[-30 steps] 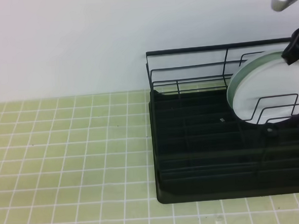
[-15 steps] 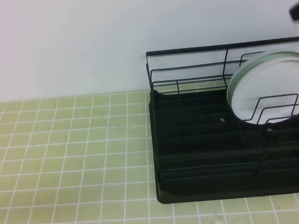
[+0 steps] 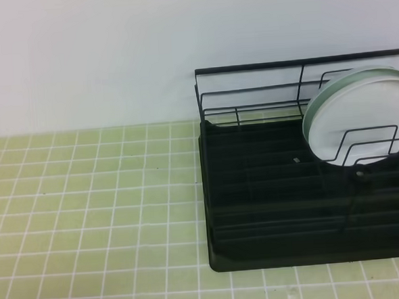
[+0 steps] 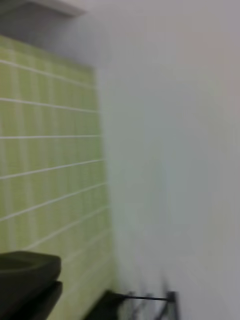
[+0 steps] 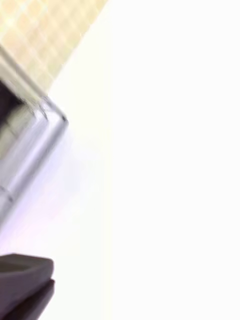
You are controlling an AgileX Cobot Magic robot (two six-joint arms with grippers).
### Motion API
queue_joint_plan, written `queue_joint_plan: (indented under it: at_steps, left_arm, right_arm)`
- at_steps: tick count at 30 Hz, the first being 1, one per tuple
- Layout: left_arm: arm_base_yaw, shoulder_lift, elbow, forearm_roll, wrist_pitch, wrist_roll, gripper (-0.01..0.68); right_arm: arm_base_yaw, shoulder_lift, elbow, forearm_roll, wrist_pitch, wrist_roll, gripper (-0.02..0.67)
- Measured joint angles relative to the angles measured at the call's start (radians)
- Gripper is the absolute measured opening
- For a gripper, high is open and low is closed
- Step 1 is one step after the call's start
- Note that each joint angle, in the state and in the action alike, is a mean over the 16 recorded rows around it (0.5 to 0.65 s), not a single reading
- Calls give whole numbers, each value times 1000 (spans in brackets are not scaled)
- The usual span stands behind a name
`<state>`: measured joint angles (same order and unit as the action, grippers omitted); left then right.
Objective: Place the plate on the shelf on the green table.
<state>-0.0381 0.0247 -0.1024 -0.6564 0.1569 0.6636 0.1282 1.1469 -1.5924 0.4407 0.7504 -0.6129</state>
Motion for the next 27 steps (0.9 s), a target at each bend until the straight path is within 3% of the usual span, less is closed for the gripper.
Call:
queue_joint_plan:
  at_steps: [3, 6, 17, 27]
  left_arm:
    - [0, -18, 1, 209, 73, -206, -1]
    - [1, -31, 11, 323, 129, -309, -1]
    - [24, -32, 82, 444, 148, -403, -1]
    - [52, -32, 104, 508, 175, -472, -1]
  right_arm:
    - [0, -33, 0, -48, -40, -17, -2]
    - [0, -54, 0, -113, -85, -33, -2]
    - [0, -83, 0, -370, -310, -54, -3]
    - [0, -142, 23, -414, -385, -29, -3]
